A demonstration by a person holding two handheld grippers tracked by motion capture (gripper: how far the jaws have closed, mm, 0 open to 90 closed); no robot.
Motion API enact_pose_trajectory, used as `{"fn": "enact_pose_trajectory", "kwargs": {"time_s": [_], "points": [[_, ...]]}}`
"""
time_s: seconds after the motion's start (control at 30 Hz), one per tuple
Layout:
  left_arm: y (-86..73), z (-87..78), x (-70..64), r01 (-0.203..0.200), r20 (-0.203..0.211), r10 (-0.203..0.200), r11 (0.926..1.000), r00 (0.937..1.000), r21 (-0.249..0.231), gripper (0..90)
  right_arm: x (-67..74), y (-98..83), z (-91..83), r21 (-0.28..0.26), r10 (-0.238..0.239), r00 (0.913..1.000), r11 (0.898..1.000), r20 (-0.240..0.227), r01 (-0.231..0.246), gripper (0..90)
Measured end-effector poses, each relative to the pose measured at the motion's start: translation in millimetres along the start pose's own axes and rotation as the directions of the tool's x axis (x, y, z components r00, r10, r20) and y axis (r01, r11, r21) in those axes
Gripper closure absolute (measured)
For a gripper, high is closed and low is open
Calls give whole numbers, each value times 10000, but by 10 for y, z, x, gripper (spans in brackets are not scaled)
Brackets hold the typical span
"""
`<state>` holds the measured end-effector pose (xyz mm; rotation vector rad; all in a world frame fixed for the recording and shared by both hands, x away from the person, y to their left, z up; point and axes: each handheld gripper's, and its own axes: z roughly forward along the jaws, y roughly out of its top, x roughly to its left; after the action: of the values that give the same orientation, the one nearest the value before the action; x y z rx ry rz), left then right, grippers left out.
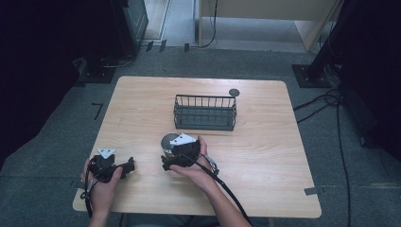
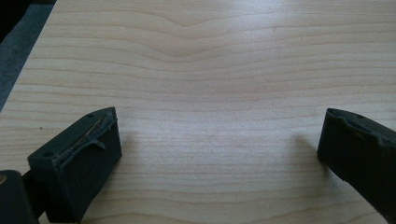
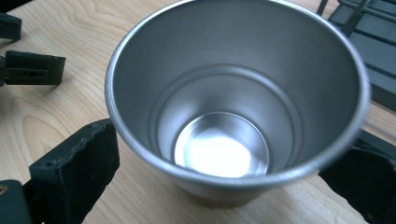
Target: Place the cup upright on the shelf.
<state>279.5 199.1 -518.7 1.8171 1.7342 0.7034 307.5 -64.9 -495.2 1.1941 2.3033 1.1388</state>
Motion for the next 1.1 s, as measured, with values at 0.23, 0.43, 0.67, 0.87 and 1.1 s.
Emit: {"fn": "enact_pose_trajectory", "kwargs": {"time_s": [0.23,0.43,0.67,0.87,1.1], "points": [[0,0,0,-4,2,4,10000,10000,0,0,45,30,49,-11,-113,9996,9999,252,113,60],[1,1,0,-3,1,3,10000,10000,-2,0,43,32,87,-145,25,9984,9999,560,-17,132],[0,0,0,0,4,0,10000,10000,0,0,27,41,55,-362,125,9981,9993,611,-103,180],[0,0,1,-10,3,10,10000,10000,1,0,-1,78,-53,-560,160,9982,9983,572,-128,180],[0,0,1,-9,2,9,10000,10000,2,0,-66,109,-191,-596,279,9986,9979,456,-252,181]]}}
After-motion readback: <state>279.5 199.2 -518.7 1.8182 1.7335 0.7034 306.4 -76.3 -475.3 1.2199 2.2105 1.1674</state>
